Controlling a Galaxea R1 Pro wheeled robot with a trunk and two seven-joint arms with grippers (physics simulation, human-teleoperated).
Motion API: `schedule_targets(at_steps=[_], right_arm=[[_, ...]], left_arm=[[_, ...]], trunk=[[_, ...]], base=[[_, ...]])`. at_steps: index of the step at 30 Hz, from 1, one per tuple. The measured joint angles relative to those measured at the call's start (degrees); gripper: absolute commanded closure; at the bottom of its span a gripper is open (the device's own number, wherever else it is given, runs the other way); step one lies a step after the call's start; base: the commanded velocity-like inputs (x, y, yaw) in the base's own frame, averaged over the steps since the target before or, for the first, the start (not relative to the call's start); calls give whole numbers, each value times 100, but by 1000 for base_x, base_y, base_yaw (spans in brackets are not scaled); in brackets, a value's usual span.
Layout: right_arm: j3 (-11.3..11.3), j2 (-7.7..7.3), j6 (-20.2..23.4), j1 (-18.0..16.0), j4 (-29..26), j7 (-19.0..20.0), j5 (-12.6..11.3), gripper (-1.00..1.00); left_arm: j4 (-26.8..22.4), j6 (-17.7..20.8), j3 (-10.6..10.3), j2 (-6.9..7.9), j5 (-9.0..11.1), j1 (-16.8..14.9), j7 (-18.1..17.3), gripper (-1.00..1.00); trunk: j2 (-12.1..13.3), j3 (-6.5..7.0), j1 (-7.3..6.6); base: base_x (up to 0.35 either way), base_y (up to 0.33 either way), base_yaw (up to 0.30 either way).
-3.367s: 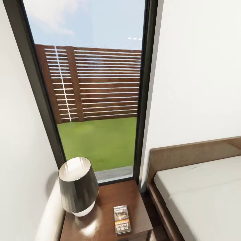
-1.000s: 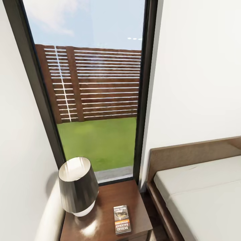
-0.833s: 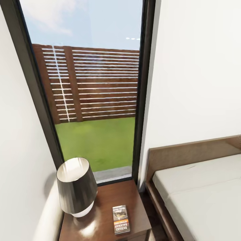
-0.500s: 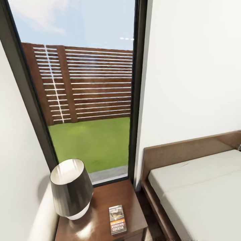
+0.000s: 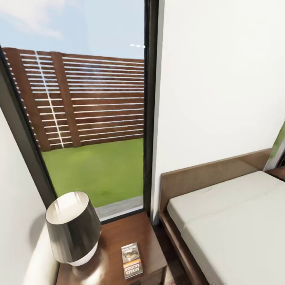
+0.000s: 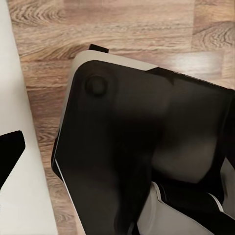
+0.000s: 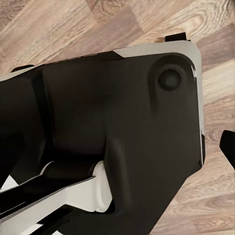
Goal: In the bedroom, move the book from the bed onto either nightstand, and place the two sandals side by side next to the bed.
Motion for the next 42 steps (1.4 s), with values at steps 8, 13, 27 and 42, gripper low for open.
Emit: schedule_targets(at_steps=[8,13,27,42], right_arm=[[-1,4,3,0,3,-1,0,-100],[1,11,4,0,3,-2,0,-100],[5,44,0,0,3,-1,0,-100],[1,47,0,0,2,-1,0,-100]], left_arm=[[0,0,-5,-4,-5,0,0,-100],[0,0,-5,-6,-8,0,0,-100],[1,0,-6,0,-9,0,0,-100],[1,0,-4,-12,-8,0,0,-100]], trunk=[[0,0,0],[0,0,0],[0,0,0],[0,0,0]], base=[[0,0,-183],[0,0,-190],[0,0,-250],[0,0,-263]])
